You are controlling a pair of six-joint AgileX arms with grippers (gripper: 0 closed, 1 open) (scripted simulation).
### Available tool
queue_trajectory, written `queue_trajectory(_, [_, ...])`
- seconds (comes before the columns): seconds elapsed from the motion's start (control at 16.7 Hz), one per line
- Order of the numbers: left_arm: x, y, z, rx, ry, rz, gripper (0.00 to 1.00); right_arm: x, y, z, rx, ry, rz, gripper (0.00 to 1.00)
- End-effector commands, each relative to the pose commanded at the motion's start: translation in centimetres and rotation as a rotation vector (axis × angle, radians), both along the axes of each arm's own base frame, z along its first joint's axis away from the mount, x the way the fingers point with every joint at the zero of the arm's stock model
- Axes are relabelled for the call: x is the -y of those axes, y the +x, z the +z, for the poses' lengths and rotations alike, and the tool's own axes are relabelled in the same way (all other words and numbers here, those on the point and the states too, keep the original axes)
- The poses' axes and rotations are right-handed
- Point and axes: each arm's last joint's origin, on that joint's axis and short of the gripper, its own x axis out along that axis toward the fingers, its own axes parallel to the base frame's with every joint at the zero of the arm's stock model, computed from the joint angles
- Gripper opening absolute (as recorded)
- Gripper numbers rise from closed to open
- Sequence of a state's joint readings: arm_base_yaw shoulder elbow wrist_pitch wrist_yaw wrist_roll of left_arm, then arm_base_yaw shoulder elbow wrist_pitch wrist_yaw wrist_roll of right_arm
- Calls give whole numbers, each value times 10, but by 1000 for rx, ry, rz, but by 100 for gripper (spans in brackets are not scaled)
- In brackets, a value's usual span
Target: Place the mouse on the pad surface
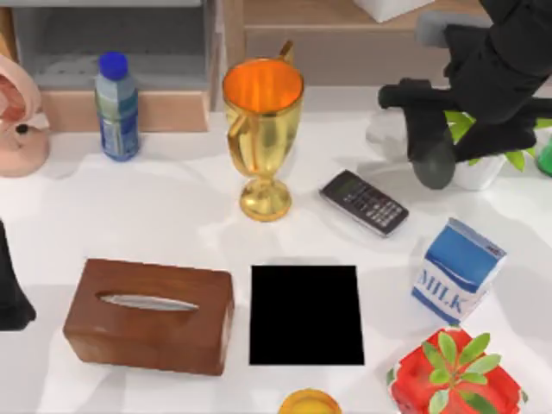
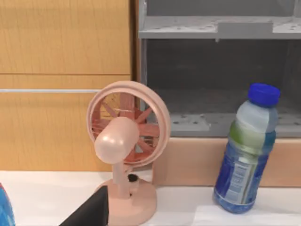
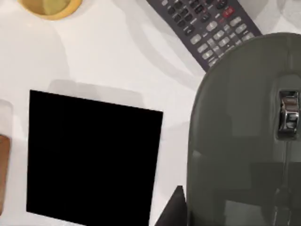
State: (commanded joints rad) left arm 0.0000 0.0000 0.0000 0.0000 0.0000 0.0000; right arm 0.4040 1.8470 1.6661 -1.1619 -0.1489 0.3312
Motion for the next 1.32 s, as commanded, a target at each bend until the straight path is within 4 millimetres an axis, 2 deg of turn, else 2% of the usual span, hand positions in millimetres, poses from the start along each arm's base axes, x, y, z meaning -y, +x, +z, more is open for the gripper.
queue_trajectory(0.12, [0, 0, 0, 0, 0, 0, 100, -48, -14, -9, -46, 0, -41, 0])
queue_trajectory(0.24, [0, 0, 0, 0, 0, 0, 100, -90, -33, -29, -101, -43, -71, 0])
queue_trajectory(0.36, [0, 0, 0, 0, 0, 0, 100, -120, -51, -54, -144, -114, -90, 0])
queue_trajectory(0.48, [0, 0, 0, 0, 0, 0, 100, -138, -62, -77, -163, -177, -104, 0])
queue_trajectory(0.6, [0, 0, 0, 0, 0, 0, 100, -144, -65, -85, -165, -198, -109, 0])
queue_trajectory(0.9, [0, 0, 0, 0, 0, 0, 100, -142, -64, -84, -167, -194, -114, 0])
queue_trajectory(1.32, [0, 0, 0, 0, 0, 0, 100, -124, -58, -111, -296, -244, -204, 0])
